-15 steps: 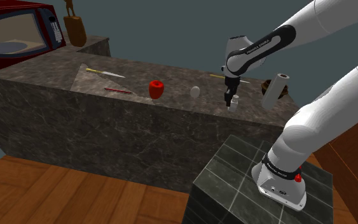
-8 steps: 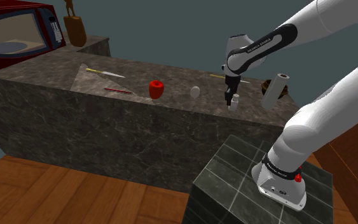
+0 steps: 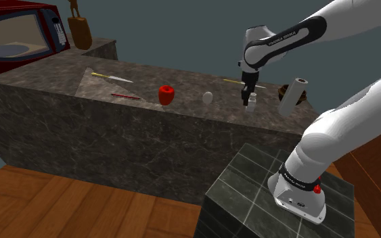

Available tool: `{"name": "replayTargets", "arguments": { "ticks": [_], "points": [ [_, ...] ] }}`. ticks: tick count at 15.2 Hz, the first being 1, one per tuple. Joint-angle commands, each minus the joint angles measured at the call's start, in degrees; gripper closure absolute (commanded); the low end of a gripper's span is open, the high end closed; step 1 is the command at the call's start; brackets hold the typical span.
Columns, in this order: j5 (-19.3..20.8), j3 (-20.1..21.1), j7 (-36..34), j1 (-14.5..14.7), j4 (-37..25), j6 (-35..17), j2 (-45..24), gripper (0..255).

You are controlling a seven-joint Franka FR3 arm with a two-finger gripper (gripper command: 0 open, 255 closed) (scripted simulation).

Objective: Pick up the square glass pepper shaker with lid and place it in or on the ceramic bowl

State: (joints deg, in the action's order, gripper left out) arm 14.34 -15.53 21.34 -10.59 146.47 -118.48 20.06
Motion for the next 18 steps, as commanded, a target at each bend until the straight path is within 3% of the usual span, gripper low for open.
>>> {"name": "replayTargets", "arguments": {
  "ticks": [1,18],
  "points": [
    [-0.1,0.2,0.1,0.0,-0.8,1.8,1.0,255],
    [-1.1,1.8,1.4,0.3,-10.2,16.1,5.9,255]
  ]
}}
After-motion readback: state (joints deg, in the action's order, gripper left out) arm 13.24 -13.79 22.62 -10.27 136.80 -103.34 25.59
